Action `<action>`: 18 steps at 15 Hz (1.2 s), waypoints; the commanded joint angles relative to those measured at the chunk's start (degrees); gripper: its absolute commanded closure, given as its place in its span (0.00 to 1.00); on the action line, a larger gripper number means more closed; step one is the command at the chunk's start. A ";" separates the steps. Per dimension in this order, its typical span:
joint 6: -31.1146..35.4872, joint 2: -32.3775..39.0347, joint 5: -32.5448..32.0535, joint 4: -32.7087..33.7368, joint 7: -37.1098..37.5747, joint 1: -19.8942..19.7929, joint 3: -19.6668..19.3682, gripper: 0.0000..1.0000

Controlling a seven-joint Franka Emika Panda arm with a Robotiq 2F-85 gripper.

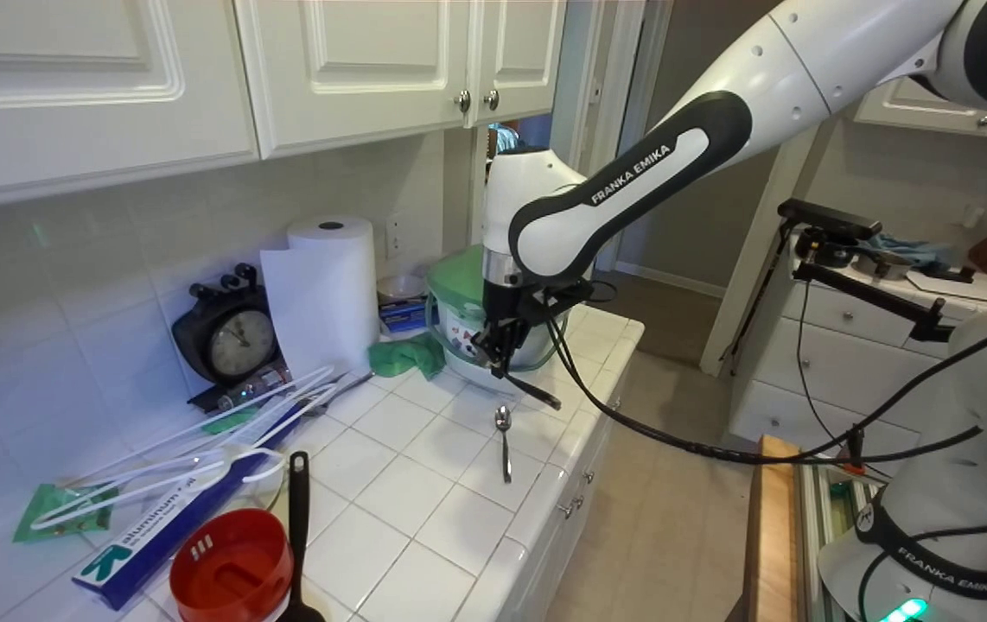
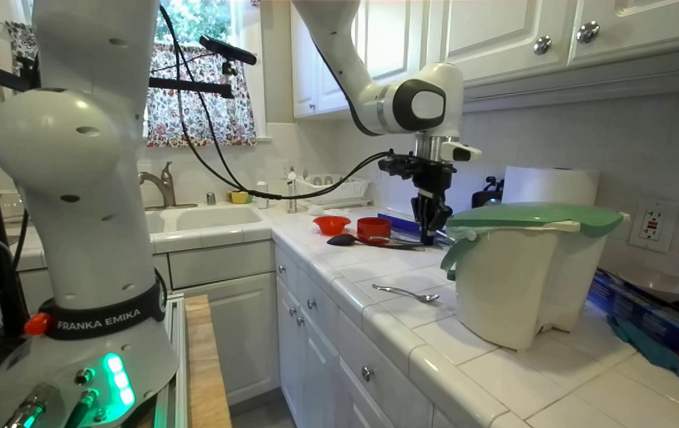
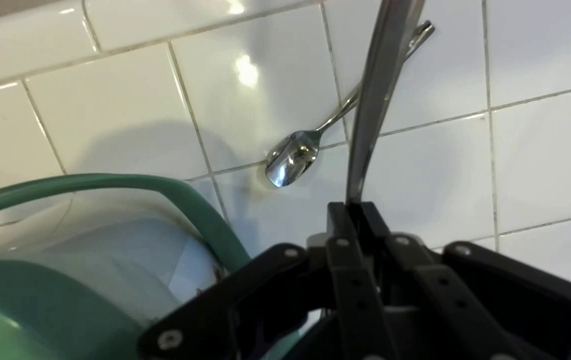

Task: Use the silver fork to close the bin

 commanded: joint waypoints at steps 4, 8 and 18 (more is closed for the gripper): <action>2.71 5.70 -4.47 4.49 2.35 2.92 -0.88 0.96; 4.08 8.34 -6.90 6.12 3.47 4.33 -1.49 0.96; 8.53 13.86 -7.28 8.93 3.24 5.91 -2.91 0.96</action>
